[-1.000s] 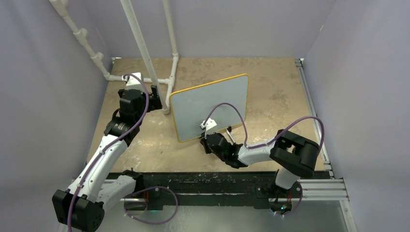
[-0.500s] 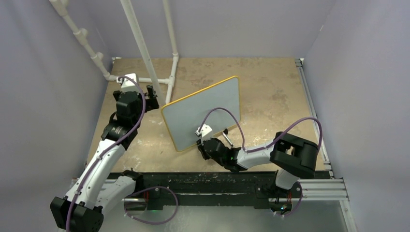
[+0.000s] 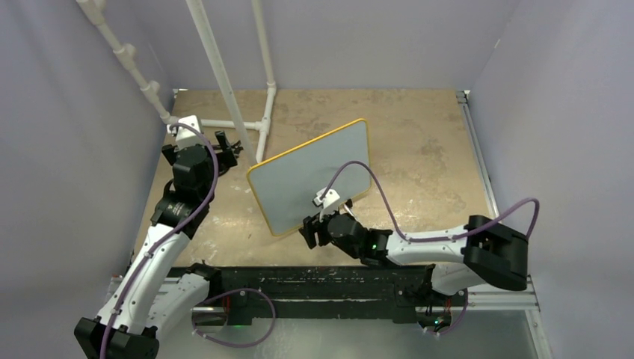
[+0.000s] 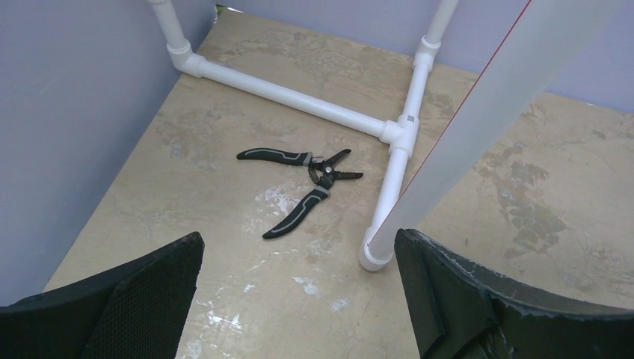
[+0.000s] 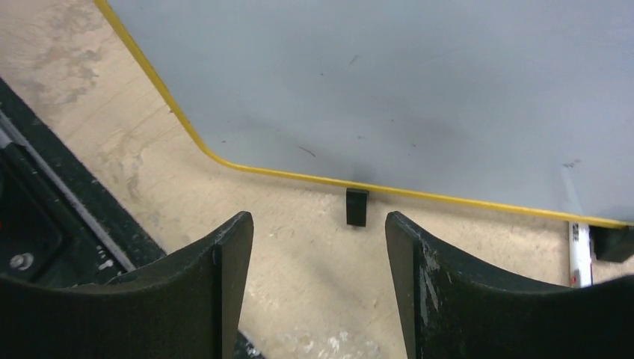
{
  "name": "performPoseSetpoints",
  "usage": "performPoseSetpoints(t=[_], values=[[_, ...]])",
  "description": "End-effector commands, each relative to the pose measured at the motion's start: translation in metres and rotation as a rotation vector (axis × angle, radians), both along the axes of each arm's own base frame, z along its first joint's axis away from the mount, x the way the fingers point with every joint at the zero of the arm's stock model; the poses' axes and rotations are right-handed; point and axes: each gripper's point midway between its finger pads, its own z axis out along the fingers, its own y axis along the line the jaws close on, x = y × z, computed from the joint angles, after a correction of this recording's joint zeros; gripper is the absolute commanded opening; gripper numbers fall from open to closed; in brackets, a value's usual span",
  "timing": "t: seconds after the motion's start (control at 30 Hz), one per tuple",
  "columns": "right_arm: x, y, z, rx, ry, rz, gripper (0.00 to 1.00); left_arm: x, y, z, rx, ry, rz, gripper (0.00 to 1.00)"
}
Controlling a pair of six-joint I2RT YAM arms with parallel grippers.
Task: Write a sentence on the whiteboard
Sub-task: Open the whiteboard marker at the center of the board.
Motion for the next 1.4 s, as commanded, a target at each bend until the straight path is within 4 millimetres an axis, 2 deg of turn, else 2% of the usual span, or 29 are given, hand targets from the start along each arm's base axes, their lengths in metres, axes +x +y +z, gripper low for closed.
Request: performPoseSetpoints(t=[0.0,0.13,0.2,0.3,0.4,0.5,0.57,0.67,0.83,1.13,1.37], values=[[-0.016,-0.018,0.001,0.012,0.092,-0.013,0.68,-0.004,0.005,0.012,-0.013,-0.056,0.022,0.99],[-0.029,-0.043,-0.005,0.018,0.186,-0.068,0.69,-0.004,0.004,0.014,-0.017,-0.062,0.013,0.99],[-0.024,-0.065,-0.008,0.013,0.205,-0.173,0.71,-0.005,0.002,0.016,-0.029,-0.068,0.003,0.99],[-0.019,-0.087,-0.006,-0.013,0.206,-0.263,0.66,-0.008,0.000,0.018,-0.041,-0.087,-0.008,0.99],[-0.010,-0.103,-0.014,-0.048,0.238,-0.339,0.62,-0.009,-0.002,0.020,-0.046,-0.096,-0.027,0.99],[0.007,-0.118,-0.027,-0.080,0.293,-0.408,0.59,-0.009,-0.004,0.020,-0.047,-0.095,-0.037,0.98],[0.018,-0.124,-0.029,-0.088,0.298,-0.437,0.57,-0.009,-0.005,0.019,-0.048,-0.094,-0.040,0.98],[0.031,-0.125,-0.021,-0.098,0.255,-0.458,0.57,-0.009,-0.006,0.020,-0.050,-0.097,-0.048,0.98],[0.049,-0.130,-0.031,-0.146,0.267,-0.490,0.53,-0.010,-0.006,0.020,-0.049,-0.098,-0.051,0.98],[0.058,-0.126,-0.043,-0.234,0.270,-0.506,0.43,-0.010,-0.007,0.020,-0.050,-0.099,-0.060,0.98],[0.047,-0.103,-0.053,-0.275,0.297,-0.428,0.37,-0.010,-0.008,0.020,-0.051,-0.099,-0.063,0.98]])
